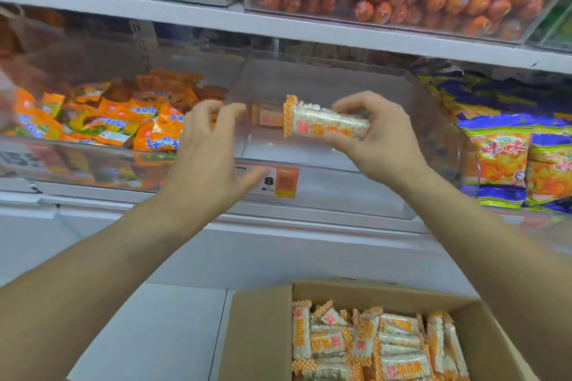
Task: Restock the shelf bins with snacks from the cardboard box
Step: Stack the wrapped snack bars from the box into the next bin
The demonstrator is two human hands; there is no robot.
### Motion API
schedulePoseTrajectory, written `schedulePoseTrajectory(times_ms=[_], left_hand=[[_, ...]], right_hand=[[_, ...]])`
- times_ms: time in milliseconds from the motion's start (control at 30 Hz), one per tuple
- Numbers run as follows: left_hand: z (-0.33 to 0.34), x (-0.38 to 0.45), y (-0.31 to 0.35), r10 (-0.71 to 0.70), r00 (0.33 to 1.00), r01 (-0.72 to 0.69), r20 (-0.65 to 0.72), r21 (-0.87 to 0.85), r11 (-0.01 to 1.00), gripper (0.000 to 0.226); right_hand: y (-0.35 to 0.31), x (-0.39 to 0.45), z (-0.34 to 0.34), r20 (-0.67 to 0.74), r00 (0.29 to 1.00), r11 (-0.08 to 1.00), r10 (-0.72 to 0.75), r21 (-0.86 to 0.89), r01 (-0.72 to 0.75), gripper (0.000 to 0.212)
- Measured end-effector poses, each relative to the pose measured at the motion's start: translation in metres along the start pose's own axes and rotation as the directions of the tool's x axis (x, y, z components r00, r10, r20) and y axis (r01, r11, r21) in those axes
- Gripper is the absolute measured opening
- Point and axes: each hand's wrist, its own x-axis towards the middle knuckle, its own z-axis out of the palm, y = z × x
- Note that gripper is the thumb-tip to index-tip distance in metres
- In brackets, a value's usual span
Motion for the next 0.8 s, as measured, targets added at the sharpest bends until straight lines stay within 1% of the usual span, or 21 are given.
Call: schedulePoseTrajectory(times_ms=[67,100,167,233,300,367,433,467,533,567,667,800], left_hand=[[0.010,-0.003,-0.013,-0.063,0.993,0.062,0.102,0.011,0.998,0.095],[0.014,-0.006,-0.018,-0.056,0.992,0.057,0.116,-0.004,0.998,0.094],[0.017,-0.009,-0.025,-0.014,0.997,0.016,0.076,-0.024,1.000,0.088],[0.017,-0.008,-0.028,0.005,0.999,-0.004,0.032,-0.032,0.999,0.087],[0.017,-0.007,-0.030,0.008,1.000,-0.007,0.019,-0.049,0.999,0.094],[0.018,-0.005,-0.029,0.008,1.000,-0.007,0.026,-0.047,0.999,0.104],[0.018,-0.003,-0.027,0.007,0.999,-0.006,0.035,-0.013,1.000,0.108],[0.019,-0.002,-0.026,0.007,0.999,-0.008,0.039,0.006,1.000,0.108],[0.019,-0.003,-0.024,-0.008,0.999,0.007,0.045,0.019,1.000,0.106],[0.019,-0.003,-0.024,-0.020,0.999,0.020,0.050,0.015,1.000,0.106],[0.019,-0.004,-0.023,-0.042,0.998,0.042,0.051,0.003,0.999,0.107],[0.020,-0.004,-0.021,-0.051,0.998,0.052,0.045,-0.014,0.999,0.114]], right_hand=[[0.010,0.036,0.034,0.173,0.976,0.990,0.131,-0.065,-0.122,0.037],[0.014,0.052,0.051,0.231,0.957,0.984,0.175,-0.077,-0.161,0.039],[0.019,0.080,0.085,0.287,0.934,0.977,0.212,-0.076,-0.198,0.042],[0.024,0.098,0.112,0.302,0.930,0.975,0.212,-0.132,-0.179,0.040],[0.029,0.110,0.127,0.293,0.930,0.956,0.223,-0.255,-0.149,0.039],[0.036,0.116,0.134,0.274,0.934,0.901,0.227,-0.424,-0.095,0.040],[0.041,0.117,0.136,0.282,0.929,0.837,0.238,-0.546,-0.048,0.045],[0.042,0.117,0.138,0.302,0.923,0.822,0.237,-0.569,-0.025,0.051],[0.043,0.115,0.141,0.348,0.914,0.828,0.207,-0.560,0.026,0.062],[0.043,0.114,0.141,0.357,0.916,0.837,0.181,-0.545,0.047,0.062],[0.047,0.115,0.140,0.347,0.928,0.849,0.134,-0.523,0.073,0.048],[0.040,0.122,0.139,0.373,0.924,0.820,0.078,-0.551,0.154,0.042]])
